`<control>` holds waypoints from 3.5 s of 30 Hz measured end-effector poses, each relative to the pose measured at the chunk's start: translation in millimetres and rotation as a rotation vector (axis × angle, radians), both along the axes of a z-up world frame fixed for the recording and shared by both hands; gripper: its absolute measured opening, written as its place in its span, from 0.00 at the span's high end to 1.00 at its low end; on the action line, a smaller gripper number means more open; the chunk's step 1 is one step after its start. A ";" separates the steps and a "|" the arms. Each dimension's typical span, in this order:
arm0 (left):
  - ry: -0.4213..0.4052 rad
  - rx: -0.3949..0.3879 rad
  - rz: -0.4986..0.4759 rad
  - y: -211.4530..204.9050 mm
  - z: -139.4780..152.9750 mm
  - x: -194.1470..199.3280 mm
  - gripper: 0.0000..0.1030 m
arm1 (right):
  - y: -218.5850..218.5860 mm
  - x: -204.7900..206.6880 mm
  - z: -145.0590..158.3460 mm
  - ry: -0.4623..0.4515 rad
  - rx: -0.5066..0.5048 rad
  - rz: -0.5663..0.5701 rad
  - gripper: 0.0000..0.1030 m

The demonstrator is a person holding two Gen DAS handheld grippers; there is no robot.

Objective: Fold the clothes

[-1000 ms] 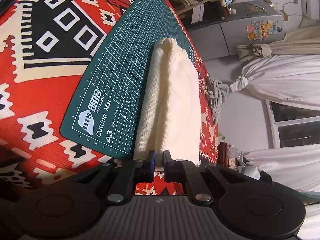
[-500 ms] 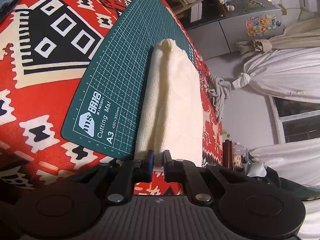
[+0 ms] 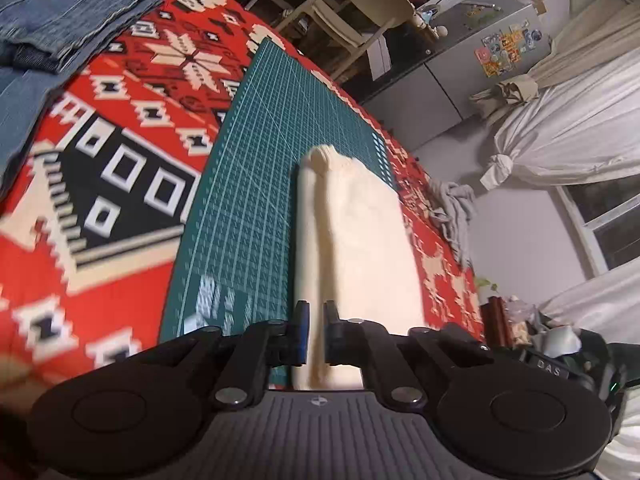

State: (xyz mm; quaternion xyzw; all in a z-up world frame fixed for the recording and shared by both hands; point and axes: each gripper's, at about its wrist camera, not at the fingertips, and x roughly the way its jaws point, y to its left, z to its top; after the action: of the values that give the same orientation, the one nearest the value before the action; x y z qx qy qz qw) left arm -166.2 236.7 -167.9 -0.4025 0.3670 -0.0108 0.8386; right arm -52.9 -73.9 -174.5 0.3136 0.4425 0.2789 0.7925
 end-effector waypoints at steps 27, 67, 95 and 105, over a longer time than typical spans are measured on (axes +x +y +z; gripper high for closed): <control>0.003 -0.090 0.008 8.7 -21.0 18.0 0.95 | 148.5 -44.0 28.6 -0.526 -0.507 0.525 0.92; 0.089 0.317 -0.092 -28.0 28.0 -1.1 0.46 | 98.3 -88.8 43.8 -0.490 -0.560 0.499 0.67; 0.102 0.824 -0.108 -61.2 69.5 36.0 0.11 | 65.7 -60.1 92.5 -0.513 -0.781 0.358 0.01; 0.084 0.641 -0.145 -36.7 66.8 77.9 0.13 | 72.1 -26.5 108.5 -0.504 -0.717 0.319 0.01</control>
State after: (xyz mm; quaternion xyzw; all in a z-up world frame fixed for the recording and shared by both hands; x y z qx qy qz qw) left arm -88.3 200.0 -101.1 -0.0911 0.4137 0.0624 0.9037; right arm -79.4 -1.8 -66.0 -0.1294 0.3472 0.2943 0.8810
